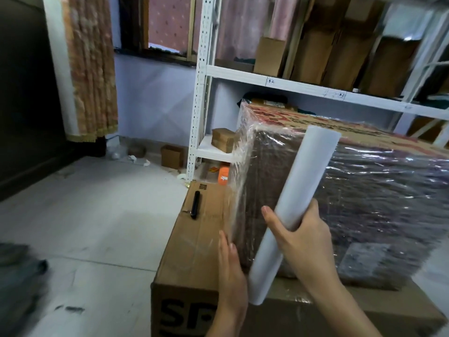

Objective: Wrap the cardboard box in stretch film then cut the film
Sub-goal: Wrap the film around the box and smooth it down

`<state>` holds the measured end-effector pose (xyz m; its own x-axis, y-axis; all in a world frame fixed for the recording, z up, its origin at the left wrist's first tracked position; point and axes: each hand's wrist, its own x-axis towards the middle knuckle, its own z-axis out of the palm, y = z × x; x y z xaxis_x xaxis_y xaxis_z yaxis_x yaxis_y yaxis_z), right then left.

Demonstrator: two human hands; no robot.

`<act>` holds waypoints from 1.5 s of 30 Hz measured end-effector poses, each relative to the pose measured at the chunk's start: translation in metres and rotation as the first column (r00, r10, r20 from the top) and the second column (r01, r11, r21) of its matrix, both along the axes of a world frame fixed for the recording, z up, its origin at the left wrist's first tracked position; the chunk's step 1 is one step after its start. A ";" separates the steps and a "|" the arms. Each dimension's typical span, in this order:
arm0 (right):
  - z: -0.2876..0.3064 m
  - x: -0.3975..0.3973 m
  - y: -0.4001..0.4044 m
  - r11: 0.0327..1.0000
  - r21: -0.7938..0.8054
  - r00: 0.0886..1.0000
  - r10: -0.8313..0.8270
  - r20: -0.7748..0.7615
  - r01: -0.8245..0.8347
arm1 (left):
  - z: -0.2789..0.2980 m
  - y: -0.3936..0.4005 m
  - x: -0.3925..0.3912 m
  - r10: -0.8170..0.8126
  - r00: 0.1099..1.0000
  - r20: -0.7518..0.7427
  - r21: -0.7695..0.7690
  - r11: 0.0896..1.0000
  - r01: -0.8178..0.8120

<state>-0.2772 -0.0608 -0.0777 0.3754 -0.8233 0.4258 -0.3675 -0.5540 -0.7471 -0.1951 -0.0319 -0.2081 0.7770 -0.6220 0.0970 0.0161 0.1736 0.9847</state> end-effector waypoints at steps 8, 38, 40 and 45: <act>0.002 -0.002 0.002 1.000 0.007 0.998 0.003 -0.062 -0.003 | 0.040 0.025 0.019 0.214 0.889 0.404 0.017 0.970 -0.241; 0.004 -0.044 -0.007 0.901 0.146 0.912 0.406 0.050 -0.409 | 0.093 -0.026 0.044 0.466 0.118 0.877 -0.330 0.762 -0.557; 0.006 -0.047 -0.013 0.928 0.100 0.934 0.356 0.032 -0.358 | 0.091 -0.026 0.043 0.464 0.058 0.884 -0.347 0.733 -0.585; 0.006 -0.050 -0.025 0.960 0.146 0.965 0.218 0.147 -0.239 | 0.090 -0.029 0.048 0.463 -0.016 0.886 -0.377 0.702 -0.604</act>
<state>-0.3272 -0.0860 -0.0717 0.5125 -0.7833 0.3518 -0.1401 -0.4804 -0.8658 -0.1471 -0.0610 -0.1182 0.2860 -0.1296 0.9494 -0.8895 -0.4044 0.2128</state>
